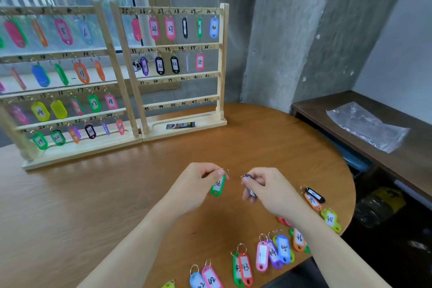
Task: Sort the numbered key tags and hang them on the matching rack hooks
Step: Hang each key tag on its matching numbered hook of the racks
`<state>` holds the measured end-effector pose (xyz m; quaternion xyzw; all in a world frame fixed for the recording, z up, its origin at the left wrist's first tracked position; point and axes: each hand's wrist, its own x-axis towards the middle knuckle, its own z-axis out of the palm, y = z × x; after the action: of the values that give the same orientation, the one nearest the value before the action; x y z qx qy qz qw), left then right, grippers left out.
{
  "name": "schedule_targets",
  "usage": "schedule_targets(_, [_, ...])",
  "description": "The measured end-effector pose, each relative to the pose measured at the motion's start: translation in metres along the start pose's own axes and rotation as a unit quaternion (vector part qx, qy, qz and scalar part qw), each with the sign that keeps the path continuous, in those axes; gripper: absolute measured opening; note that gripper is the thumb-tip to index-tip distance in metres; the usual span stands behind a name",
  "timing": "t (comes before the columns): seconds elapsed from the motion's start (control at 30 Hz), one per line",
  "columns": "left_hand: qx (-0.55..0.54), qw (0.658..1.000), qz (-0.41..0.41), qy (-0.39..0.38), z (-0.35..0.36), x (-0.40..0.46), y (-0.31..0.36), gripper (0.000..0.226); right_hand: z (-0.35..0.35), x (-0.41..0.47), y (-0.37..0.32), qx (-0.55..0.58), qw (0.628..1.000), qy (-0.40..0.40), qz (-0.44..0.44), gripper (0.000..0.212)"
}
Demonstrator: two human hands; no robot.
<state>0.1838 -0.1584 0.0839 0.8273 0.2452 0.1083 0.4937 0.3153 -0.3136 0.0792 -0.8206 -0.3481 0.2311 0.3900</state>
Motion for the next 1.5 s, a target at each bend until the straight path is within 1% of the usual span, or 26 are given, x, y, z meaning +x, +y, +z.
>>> schedule_targets(0.07, [-0.024, 1.000, 0.009, 0.012, -0.002, 0.003, 0.002, 0.028, -0.003, 0.004, -0.010, 0.089, 0.996, -0.015, -0.021, 0.019])
schedule_targets(0.13, [-0.049, 0.998, 0.020, 0.027, -0.005, 0.007, 0.004, 0.023, -0.004, 0.010, -0.018, 0.137, 0.990, -0.020, -0.037, 0.020])
schedule_targets(0.27, [-0.076, 0.994, 0.037, 0.062, -0.016, 0.022, 0.011, 0.014, -0.010, 0.031, -0.036, 0.155, 0.986, -0.017, -0.068, 0.024])
schedule_targets(0.4, [-0.049, 0.991, 0.062, 0.112, -0.039, 0.045, 0.036, 0.010, -0.026, 0.060, -0.065, 0.158, 0.984, 0.000, -0.080, 0.025])
schedule_targets(0.57, [-0.025, 0.979, 0.091, 0.178, -0.076, 0.078, 0.072, 0.006, -0.051, 0.094, -0.103, 0.198, 0.973, 0.020, -0.117, 0.028])
schedule_targets(0.7, [-0.013, 0.970, 0.110, 0.215, -0.103, 0.103, 0.096, 0.007, -0.060, 0.126, -0.125, 0.226, 0.964, 0.034, -0.133, 0.026])
schedule_targets(0.8, [0.012, 0.963, 0.117, 0.242, -0.122, 0.124, 0.107, 0.007, -0.064, 0.157, -0.139, 0.231, 0.959, 0.047, -0.155, 0.024])
schedule_targets(0.93, [0.025, 0.958, 0.112, 0.262, -0.136, 0.152, 0.111, 0.005, -0.071, 0.202, -0.149, 0.225, 0.957, 0.110, -0.148, 0.022])
schedule_targets(1.03, [0.097, 0.941, 0.137, 0.293, -0.141, 0.172, 0.109, 0.017, -0.073, 0.229, -0.153, 0.202, 0.958, 0.136, -0.153, 0.021])
schedule_targets(1.07, [0.129, 0.933, 0.146, 0.302, -0.142, 0.178, 0.108, 0.018, -0.074, 0.236, -0.154, 0.190, 0.958, 0.140, -0.159, 0.021])
schedule_targets(1.13, [0.168, 0.922, 0.163, 0.309, -0.143, 0.188, 0.108, 0.013, -0.072, 0.245, -0.155, 0.173, 0.959, 0.142, -0.176, 0.020])
schedule_targets(1.23, [0.158, 0.917, 0.185, 0.316, -0.142, 0.201, 0.110, 0.012, -0.068, 0.254, -0.156, 0.155, 0.954, 0.159, -0.203, 0.019])
schedule_targets(1.3, [0.142, 0.924, 0.182, 0.306, -0.140, 0.209, 0.113, 0.015, -0.066, 0.262, -0.155, 0.146, 0.950, 0.177, -0.212, 0.018])
schedule_targets(1.4, [0.108, 0.934, 0.166, 0.296, -0.138, 0.222, 0.120, 0.014, -0.060, 0.273, -0.151, 0.133, 0.953, 0.192, -0.193, 0.021])
schedule_targets(1.5, [0.091, 0.937, 0.153, 0.300, -0.134, 0.232, 0.123, 0.012, -0.054, 0.279, -0.146, 0.119, 0.958, 0.191, -0.178, 0.025])
